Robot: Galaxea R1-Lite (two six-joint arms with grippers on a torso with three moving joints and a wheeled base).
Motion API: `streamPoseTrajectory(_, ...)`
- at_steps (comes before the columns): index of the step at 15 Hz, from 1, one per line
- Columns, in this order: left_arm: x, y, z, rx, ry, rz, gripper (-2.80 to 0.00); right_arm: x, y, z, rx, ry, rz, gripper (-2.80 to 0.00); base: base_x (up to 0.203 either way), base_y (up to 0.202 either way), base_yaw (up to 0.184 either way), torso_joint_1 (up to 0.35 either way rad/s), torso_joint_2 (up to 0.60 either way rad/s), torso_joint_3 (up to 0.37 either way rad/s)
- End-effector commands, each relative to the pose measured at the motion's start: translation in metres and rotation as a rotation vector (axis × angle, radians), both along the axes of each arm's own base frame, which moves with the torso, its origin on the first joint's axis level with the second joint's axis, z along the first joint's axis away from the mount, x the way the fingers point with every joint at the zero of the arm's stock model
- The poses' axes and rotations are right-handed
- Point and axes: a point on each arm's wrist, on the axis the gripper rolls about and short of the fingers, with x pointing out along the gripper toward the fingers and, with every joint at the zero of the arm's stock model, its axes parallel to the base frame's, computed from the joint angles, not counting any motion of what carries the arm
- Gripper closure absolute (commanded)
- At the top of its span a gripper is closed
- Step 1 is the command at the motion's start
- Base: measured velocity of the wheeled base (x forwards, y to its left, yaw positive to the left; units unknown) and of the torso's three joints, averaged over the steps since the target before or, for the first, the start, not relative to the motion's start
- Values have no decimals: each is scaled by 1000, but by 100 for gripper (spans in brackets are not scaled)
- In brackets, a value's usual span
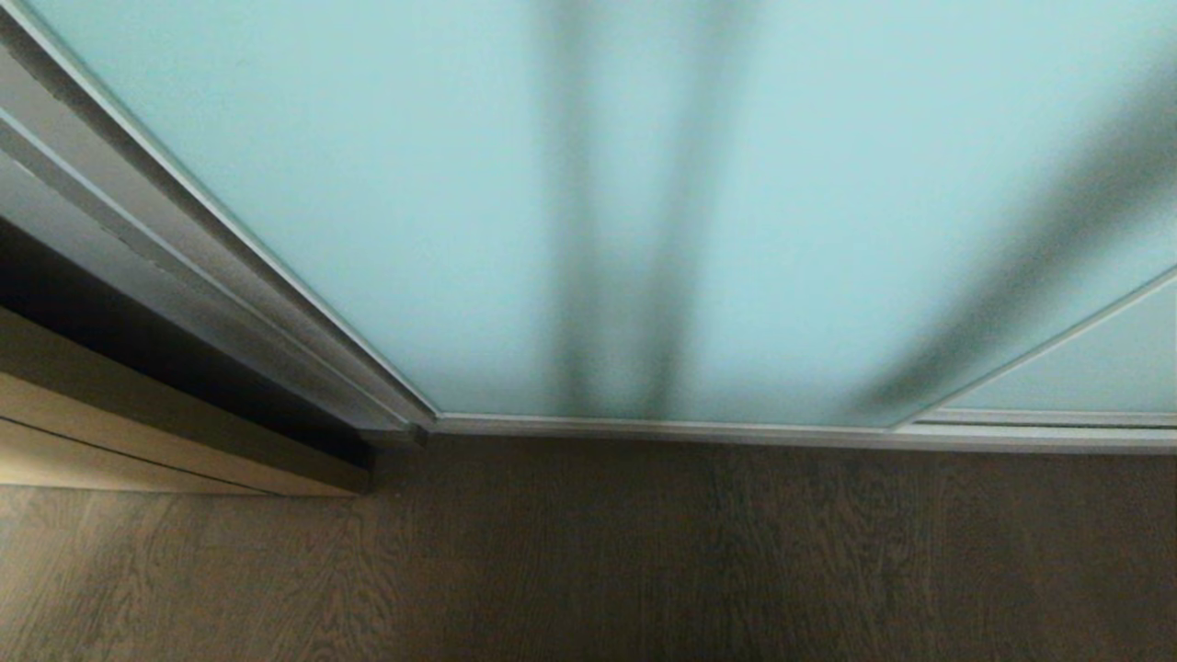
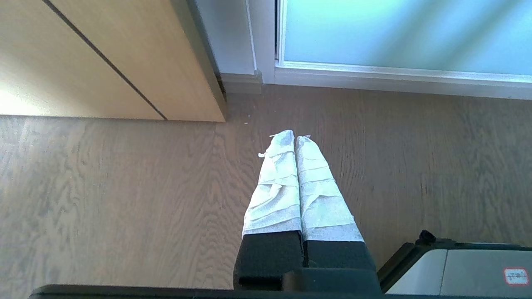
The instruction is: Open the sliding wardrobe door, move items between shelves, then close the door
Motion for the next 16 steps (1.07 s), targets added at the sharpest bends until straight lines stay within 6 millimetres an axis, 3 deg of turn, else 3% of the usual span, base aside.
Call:
streamPoseTrajectory(1, 0, 0, 0, 0, 2, 0, 0, -46, 19, -59, -51, 24, 55, 0, 0, 0, 0, 0, 0, 0)
streamPoseTrajectory(4, 0, 0, 0, 0, 2, 0, 0, -72, 26, -125, -57, 118, 89, 0, 0, 0, 0, 0, 0, 0)
streamPoseTrajectory(6, 0, 0, 0, 0, 1, 0, 0, -73, 26, -158, -29, 222, 102, 0, 0, 0, 0, 0, 0, 0)
streamPoseTrajectory(14, 0, 0, 0, 0, 1, 0, 0, -63, 24, -217, 55, 364, 106, 0, 0, 0, 0, 0, 0, 0)
streamPoseTrajectory(16, 0, 0, -1, 0, 2, 0, 0, -63, 24, -217, 57, 376, 106, 0, 0, 0, 0, 0, 0, 0)
